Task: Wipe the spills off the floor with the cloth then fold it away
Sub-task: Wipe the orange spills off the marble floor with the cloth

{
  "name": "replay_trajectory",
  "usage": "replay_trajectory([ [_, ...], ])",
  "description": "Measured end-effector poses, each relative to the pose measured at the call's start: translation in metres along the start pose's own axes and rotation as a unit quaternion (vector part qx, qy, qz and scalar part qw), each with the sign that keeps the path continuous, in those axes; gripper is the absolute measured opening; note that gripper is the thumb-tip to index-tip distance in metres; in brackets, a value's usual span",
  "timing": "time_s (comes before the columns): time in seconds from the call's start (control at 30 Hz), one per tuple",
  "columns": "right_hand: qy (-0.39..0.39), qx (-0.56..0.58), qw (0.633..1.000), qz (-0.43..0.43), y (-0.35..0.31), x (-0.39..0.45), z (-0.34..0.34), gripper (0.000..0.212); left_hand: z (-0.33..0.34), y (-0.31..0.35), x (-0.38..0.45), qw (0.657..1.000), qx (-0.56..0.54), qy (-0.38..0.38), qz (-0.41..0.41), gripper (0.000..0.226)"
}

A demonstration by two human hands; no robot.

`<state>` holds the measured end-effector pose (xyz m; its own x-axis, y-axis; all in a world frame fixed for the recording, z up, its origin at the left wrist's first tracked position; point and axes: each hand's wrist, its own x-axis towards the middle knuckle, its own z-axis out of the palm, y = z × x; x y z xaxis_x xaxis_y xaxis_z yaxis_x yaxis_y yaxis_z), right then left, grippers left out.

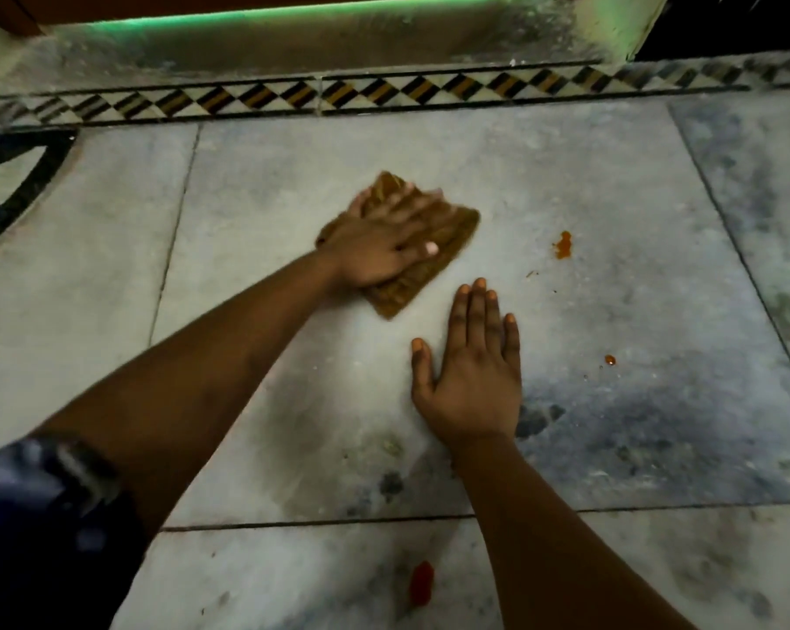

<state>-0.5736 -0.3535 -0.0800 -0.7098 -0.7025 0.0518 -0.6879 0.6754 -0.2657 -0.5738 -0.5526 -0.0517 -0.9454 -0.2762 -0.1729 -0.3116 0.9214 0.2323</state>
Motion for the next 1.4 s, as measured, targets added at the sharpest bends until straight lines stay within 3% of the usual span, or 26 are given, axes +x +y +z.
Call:
replay_trajectory([
  [0.17,-0.004,0.007,1.000,-0.004,0.000,-0.001,0.000,0.075,-0.014,-0.004,0.039,0.989,0.013,0.013,-0.148,0.054],
  [0.33,0.002,0.014,1.000,-0.001,0.000,-0.001,0.000,0.075,0.004,-0.012,-0.020,0.999,0.039,0.006,0.007,0.056],
  [0.37,0.003,0.015,1.000,-0.002,0.000,-0.001,0.001,0.075,-0.001,-0.023,-0.015,0.999,0.037,0.003,-0.001,0.057],
  [0.5,0.002,0.014,1.000,-0.001,0.000,-0.001,0.001,0.075,-0.016,-0.025,0.029,0.987,0.009,0.017,-0.158,0.053],
  [0.57,-0.001,0.015,1.000,-0.002,0.000,-0.001,0.001,0.075,-0.010,-0.007,0.023,0.989,0.017,0.019,-0.144,0.053],
  [0.63,-0.002,0.016,1.000,0.000,0.000,-0.001,-0.001,0.076,-0.003,0.001,-0.006,0.997,0.020,0.010,-0.075,0.052],
  [0.73,-0.015,0.013,1.000,-0.008,0.000,-0.002,-0.002,0.078,-0.002,-0.020,-0.039,1.000,0.014,0.006,-0.015,0.055],
  [0.9,-0.028,0.010,0.999,-0.011,0.000,0.000,-0.002,0.077,-0.008,-0.027,-0.001,0.987,0.015,0.027,-0.159,0.050],
  [1.17,-0.030,0.038,0.999,-0.020,0.001,-0.006,-0.017,0.075,0.029,0.042,-0.082,0.989,0.041,0.062,-0.127,0.051],
  [1.33,0.100,-0.014,0.995,0.010,0.084,-0.026,-0.051,0.063,0.033,0.046,-0.094,0.989,0.045,0.071,-0.124,0.050],
  [1.4,0.087,-0.039,0.992,0.079,0.132,-0.042,-0.061,0.070,0.032,0.049,-0.090,0.987,0.032,0.075,-0.137,0.050],
])
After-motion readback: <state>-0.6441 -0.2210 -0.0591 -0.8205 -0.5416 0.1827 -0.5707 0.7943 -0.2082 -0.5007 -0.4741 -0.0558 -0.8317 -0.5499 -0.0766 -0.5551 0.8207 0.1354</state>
